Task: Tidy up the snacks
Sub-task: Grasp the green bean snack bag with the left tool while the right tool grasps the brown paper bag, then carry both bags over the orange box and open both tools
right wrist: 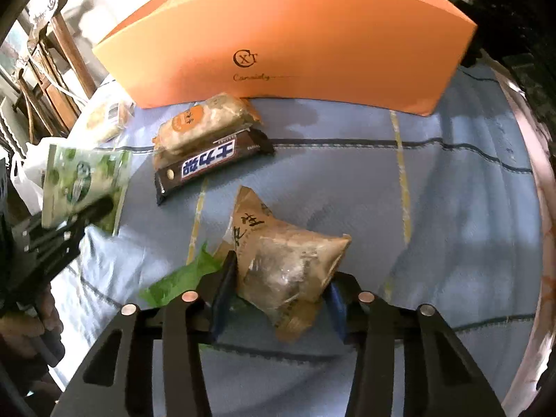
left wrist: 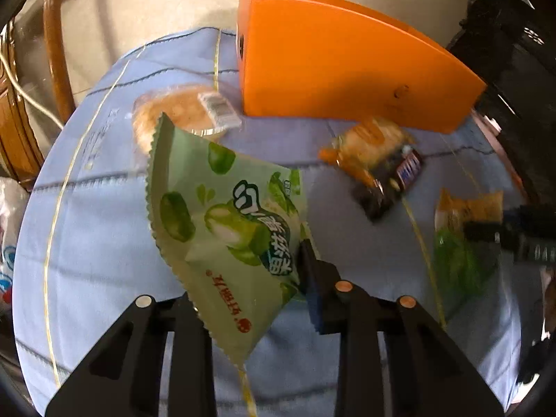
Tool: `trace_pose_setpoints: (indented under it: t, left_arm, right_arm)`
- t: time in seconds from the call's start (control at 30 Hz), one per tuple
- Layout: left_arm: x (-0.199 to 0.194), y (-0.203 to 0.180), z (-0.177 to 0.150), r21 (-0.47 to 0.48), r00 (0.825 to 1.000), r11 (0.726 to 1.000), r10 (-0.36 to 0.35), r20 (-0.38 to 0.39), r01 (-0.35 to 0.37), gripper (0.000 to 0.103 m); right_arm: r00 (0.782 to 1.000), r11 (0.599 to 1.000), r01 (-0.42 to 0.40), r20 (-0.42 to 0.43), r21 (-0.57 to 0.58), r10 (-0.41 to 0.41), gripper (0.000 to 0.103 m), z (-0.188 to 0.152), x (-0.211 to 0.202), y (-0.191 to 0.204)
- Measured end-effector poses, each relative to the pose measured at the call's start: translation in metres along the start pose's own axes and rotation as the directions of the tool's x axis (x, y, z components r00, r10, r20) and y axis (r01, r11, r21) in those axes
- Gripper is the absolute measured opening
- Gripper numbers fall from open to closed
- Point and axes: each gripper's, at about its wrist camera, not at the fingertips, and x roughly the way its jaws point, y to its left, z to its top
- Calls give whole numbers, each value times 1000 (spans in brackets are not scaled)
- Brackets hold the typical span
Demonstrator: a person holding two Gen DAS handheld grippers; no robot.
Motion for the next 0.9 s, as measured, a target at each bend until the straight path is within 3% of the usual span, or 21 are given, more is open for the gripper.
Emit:
trace_pose_setpoints:
  t: [0.3, 0.47, 0.63, 0.9]
  left_arm:
    - [-33, -22, -44, 60, 996, 994, -92, 13, 92, 26]
    - [-66, -35, -36, 86, 982, 985, -160, 96, 152, 25]
    - [-94, -42, -23, 100, 967, 978, -199, 158, 185, 25]
    - [-84, -44, -30, 73, 974, 977, -208, 94, 201, 25]
  right_arm:
    - [1000, 999, -29, 3, 19, 29, 42, -17, -6, 2]
    - [993, 995, -95, 73, 7, 94, 28, -21, -37, -2]
    - [988, 994, -111, 109, -2, 110, 24, -20, -57, -3]
    - [995, 997, -81, 52, 8, 81, 24, -17, -34, 5]
